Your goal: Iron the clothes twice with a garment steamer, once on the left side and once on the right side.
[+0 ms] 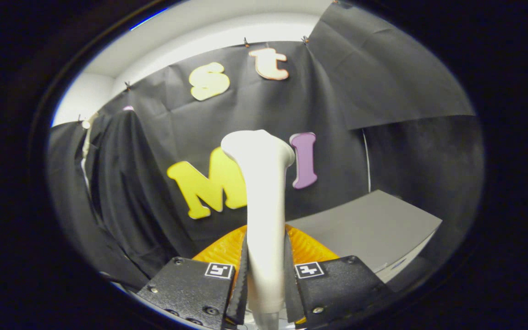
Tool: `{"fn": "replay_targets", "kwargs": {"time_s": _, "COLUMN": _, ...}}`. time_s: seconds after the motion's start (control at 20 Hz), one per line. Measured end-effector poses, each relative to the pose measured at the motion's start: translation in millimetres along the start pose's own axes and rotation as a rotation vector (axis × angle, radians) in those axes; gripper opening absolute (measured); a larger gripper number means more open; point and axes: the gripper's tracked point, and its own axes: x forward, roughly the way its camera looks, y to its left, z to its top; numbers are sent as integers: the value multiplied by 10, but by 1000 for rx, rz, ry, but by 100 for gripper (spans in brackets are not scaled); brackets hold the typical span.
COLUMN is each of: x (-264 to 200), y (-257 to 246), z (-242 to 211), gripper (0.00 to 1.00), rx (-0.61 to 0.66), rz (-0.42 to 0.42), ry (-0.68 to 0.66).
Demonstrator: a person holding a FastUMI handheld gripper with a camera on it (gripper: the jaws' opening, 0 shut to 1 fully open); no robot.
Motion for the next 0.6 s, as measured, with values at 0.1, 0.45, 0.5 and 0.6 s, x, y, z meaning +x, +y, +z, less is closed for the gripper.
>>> {"fn": "replay_targets", "kwargs": {"time_s": 0.1, "x": -185, "y": 314, "z": 122, "gripper": 36, "rx": -14, "rz": 39, "ry": -75}}
{"fn": "replay_targets", "kwargs": {"time_s": 0.45, "x": -741, "y": 1369, "z": 397, "gripper": 36, "rx": -51, "rz": 121, "ry": -300}}
{"fn": "replay_targets", "kwargs": {"time_s": 0.5, "x": -813, "y": 1505, "z": 424, "gripper": 36, "rx": -52, "rz": 129, "ry": -329}}
{"fn": "replay_targets", "kwargs": {"time_s": 0.6, "x": -972, "y": 1757, "z": 481, "gripper": 36, "rx": -68, "rz": 138, "ry": -390}}
